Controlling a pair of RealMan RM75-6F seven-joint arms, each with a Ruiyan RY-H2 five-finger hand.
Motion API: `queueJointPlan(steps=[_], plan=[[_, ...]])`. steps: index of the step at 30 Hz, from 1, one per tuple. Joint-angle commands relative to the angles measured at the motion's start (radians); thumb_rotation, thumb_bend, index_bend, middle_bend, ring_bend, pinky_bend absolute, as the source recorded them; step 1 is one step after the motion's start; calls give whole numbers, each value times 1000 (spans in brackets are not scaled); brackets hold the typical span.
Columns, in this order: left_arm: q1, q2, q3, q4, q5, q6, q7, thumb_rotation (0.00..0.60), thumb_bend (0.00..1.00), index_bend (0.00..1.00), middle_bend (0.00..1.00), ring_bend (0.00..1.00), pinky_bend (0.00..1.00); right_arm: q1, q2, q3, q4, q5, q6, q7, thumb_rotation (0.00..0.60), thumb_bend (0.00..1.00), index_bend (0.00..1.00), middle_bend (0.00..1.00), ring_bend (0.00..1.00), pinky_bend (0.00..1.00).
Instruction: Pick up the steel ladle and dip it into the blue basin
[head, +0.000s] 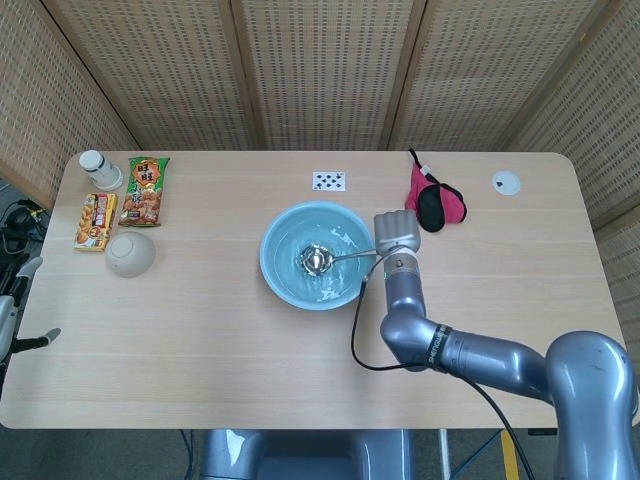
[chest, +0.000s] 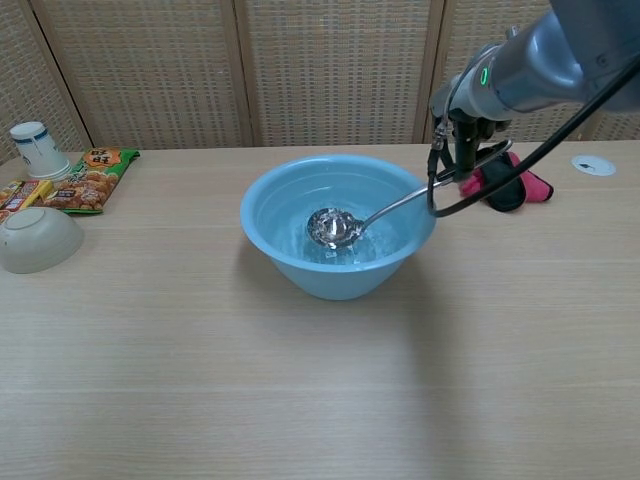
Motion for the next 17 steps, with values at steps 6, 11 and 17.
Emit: queueJointPlan(steps=[6,11,17], plan=[[0,1,0,-1,0,0,-1,600,0,0,0,0,0,20,67,32,-65,51,11,21,600,912,863,1000,1000,1000],[0,2,0,-1,1,1,-3,600,0,0,0,0,0,29,97,48,-88,82,16,35,600,911,863,1000,1000,1000],[0,2,1,-2,2,1,-3,600,0,0,0,0,0,42,137,61,-115,118,24,42,600,912,863,1000,1000,1000]])
